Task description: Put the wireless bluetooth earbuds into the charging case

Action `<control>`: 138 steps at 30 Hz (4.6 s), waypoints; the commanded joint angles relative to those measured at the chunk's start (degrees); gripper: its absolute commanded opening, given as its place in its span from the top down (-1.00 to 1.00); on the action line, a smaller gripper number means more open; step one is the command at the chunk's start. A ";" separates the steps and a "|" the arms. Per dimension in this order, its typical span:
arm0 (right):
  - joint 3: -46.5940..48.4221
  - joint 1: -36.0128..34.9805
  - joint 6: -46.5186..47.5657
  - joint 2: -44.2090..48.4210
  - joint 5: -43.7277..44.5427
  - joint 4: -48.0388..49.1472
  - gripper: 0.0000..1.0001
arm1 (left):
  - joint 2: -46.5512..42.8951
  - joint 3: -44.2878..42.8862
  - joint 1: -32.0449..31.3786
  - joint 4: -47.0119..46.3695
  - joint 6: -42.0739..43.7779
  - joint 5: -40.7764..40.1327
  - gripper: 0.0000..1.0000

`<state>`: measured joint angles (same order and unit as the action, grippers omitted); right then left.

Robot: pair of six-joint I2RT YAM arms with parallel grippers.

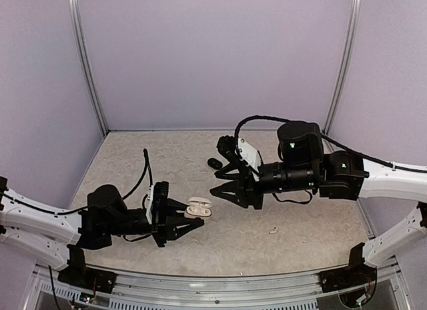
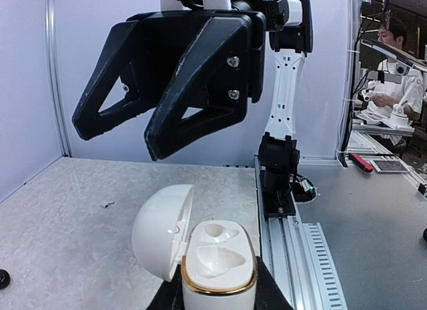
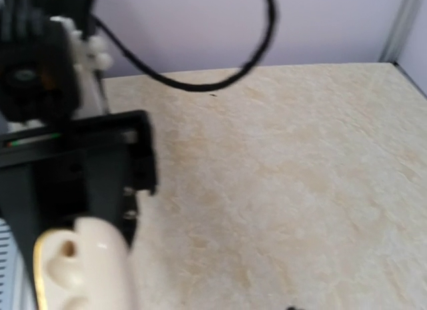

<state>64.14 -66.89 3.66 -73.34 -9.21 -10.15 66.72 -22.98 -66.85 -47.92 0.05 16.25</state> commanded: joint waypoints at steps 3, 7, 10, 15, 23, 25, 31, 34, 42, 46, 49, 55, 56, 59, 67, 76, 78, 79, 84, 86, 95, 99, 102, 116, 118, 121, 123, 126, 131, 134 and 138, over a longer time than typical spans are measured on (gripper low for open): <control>0.29 1.22 0.36 2.99 1.06 1.49 -0.01 | -1.42 1.02 1.11 -3.25 -2.19 0.05 0.74; -0.33 1.19 2.06 3.74 -4.78 2.45 -0.16 | -1.29 0.88 1.49 -3.47 -2.34 0.47 0.74; 0.38 1.16 2.14 1.83 -9.18 2.43 -0.22 | -0.78 0.53 1.49 -3.56 -2.27 0.85 0.74; 3.03 0.71 2.93 -2.12 -11.33 0.15 -0.27 | -0.69 0.31 1.42 -3.57 -2.62 1.82 0.74; 4.77 0.71 2.63 -4.67 -7.90 -0.23 -0.26 | -1.35 0.32 1.11 -2.76 -1.35 2.29 0.74; 4.68 0.87 2.33 -4.66 -7.13 -0.11 -0.25 | -1.16 0.31 0.89 -2.66 -1.05 2.52 0.75; 3.57 2.08 1.09 -4.92 -5.63 -0.06 -0.20 | -1.15 0.24 0.83 -2.79 -0.23 2.99 0.77; 3.30 2.62 0.69 -5.25 -4.96 -0.34 -0.18 | -1.15 0.14 0.77 -2.77 -0.23 3.27 0.78; 2.52 2.71 1.35 -3.52 -9.68 0.66 -0.18 | -0.89 0.17 1.29 -3.23 -1.00 2.47 0.80; 2.07 2.73 1.95 -1.67 -12.79 1.78 -0.23 | -0.70 0.22 2.00 -3.40 -1.93 2.69 0.80; 1.55 2.80 1.82 -0.20 -13.38 2.81 -0.26 | -0.36 0.15 2.31 -3.57 -2.20 2.82 0.81; -1.57 8.61 -2.04 1.85 -12.73 4.97 -0.24 | 0.34 0.13 2.67 -4.11 -2.50 3.43 0.81; -2.71 10.92 -3.18 2.39 -13.15 5.73 -0.24 | 0.34 0.20 2.73 -4.18 -2.46 3.44 0.81; -5.09 18.79 -9.21 3.20 -13.10 5.77 -0.22 | 0.27 0.38 2.91 -4.22 -2.63 3.43 0.81; -8.20 41.01 -16.11 -1.20 -9.20 -2.66 -0.09 | -0.10 1.09 3.22 -4.73 -2.97 3.52 0.81; -7.08 47.73 -12.95 -12.77 1.17 -6.36 -0.16 | -0.14 1.62 3.65 -5.34 -3.25 3.54 0.81; -7.52 49.38 -13.26 -15.35 0.67 -5.19 -0.17 | -0.10 1.63 3.70 -5.34 -3.12 3.70 0.81; -7.33 50.11 -13.13 -16.62 0.74 -5.07 -0.17 | -0.10 1.63 3.68 -5.26 -3.10 3.71 0.81; -4.64 51.03 -10.64 -23.57 5.25 -6.46 -0.19 | -0.27 1.97 3.83 -5.33 -2.83 3.60 0.81; -3.51 50.99 -9.80 -25.82 6.63 -7.09 -0.20 | -0.20 1.98 3.93 -5.36 -2.79 3.66 0.81; -1.71 51.25 -7.98 -30.16 10.22 -8.26 -0.17 | 0.25 1.98 4.44 -5.52 -2.60 4.12 0.81; -2.03 51.25 -8.11 -30.87 7.81 -8.40 -0.12 | 0.25 1.98 4.74 -5.60 -2.62 4.36 0.81; -2.44 51.40 -8.43 -31.03 4.88 -8.31 -0.08 | 0.25 1.98 4.79 -5.64 -2.75 4.40 0.81; -6.26 50.36 -11.91 -29.44 -8.93 -6.32 0.17 | -0.36 2.43 4.71 -6.21 -3.16 4.41 0.81; -6.87 49.07 -11.94 -28.94 -9.60 -6.42 0.16 | -0.36 2.50 4.71 -6.22 -3.24 4.49 0.81; -7.37 47.90 -11.92 -27.48 -9.67 -6.62 0.13 | -0.32 2.42 4.78 -6.21 -3.22 4.45 0.81; -8.07 47.88 -12.33 -25.85 -10.30 -5.71 0.13 | -0.21 2.33 4.71 -6.13 -3.31 4.52 0.81; -6.90 47.84 -12.12 -25.23 -11.33 -7.22 0.12 | -0.10 2.16 4.78 -6.05 -3.43 4.66 0.81; -5.71 48.61 -10.55 -24.66 -7.19 -7.89 -0.10 | -0.27 2.15 4.75 -5.91 -3.29 4.59 0.81; -5.34 49.50 -10.40 -26.54 -8.96 -7.46 -0.15 | -0.10 2.06 4.64 -5.91 -3.24 4.62 0.81; -5.94 49.49 -10.61 -28.15 -11.55 -7.16 -0.18 | -0.64 2.15 4.64 -5.40 -3.02 4.31 0.81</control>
<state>57.60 -17.85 -7.14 -99.83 -18.50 -16.99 66.83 -21.02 -62.39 -52.05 -2.81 20.38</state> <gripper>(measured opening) 0.587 0.236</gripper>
